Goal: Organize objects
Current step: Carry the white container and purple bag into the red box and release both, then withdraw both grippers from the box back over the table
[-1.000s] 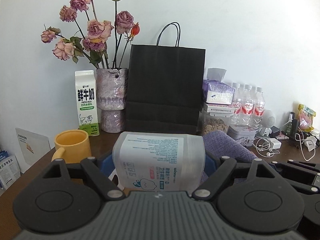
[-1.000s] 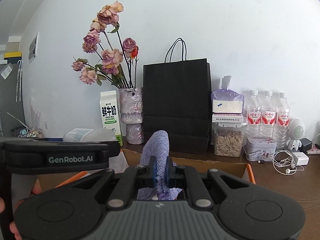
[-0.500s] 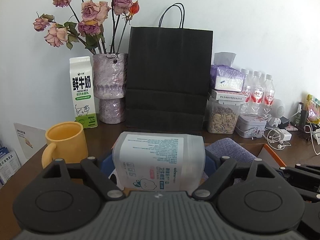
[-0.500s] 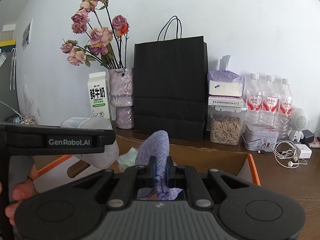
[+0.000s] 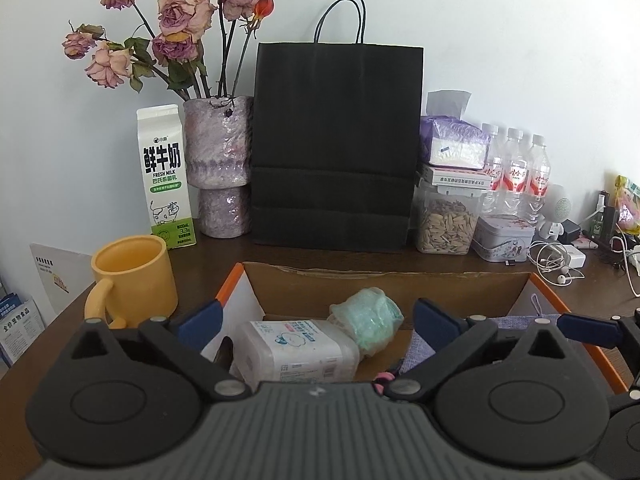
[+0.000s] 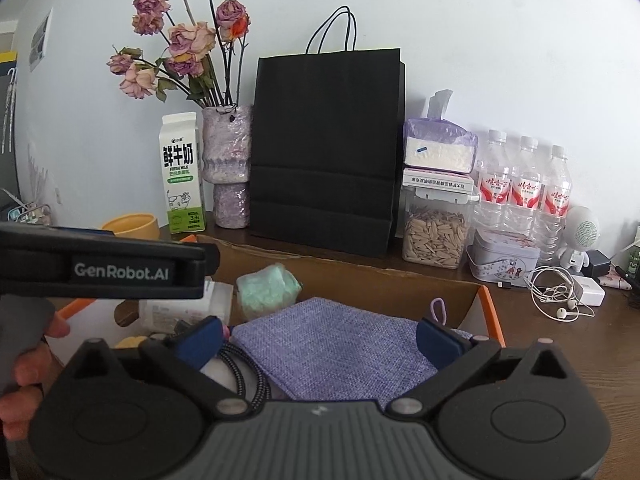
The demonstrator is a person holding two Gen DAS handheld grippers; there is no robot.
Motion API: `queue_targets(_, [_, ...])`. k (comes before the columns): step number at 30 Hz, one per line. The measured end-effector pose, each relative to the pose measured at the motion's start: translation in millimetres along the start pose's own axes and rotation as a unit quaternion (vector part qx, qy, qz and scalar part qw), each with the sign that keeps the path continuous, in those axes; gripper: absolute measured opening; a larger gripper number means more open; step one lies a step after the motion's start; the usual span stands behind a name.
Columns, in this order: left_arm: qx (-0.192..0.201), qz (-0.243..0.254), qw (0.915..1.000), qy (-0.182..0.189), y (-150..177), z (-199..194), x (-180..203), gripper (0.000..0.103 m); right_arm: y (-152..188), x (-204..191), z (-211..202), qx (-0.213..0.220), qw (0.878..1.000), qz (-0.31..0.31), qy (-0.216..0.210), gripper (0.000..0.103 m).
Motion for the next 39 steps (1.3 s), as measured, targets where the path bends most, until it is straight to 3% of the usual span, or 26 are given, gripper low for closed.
queue_targets(16, [0.021, -0.002, 0.9998, -0.004, -2.2, -21.3, -2.6, 0.103, -0.4, -0.4, -8.9, 0.007, 1.000, -0.004, 0.000, 0.103])
queue_targets(39, [0.022, -0.004, 0.9997, -0.003, 34.1, -101.7, -5.0, 0.103, 31.7, -5.8, -87.4, 0.016, 1.000, -0.013, 0.000, 0.103])
Point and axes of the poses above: each gripper's, at about its wrist camera, not at the fingertips, and z roughly the way its jaws point, x to its right, y to its underside, the point moved 5 cm from there along z, roughly the way its jaws point, and after that the axes turned 15 degrees about z, right-handed, at the moved point
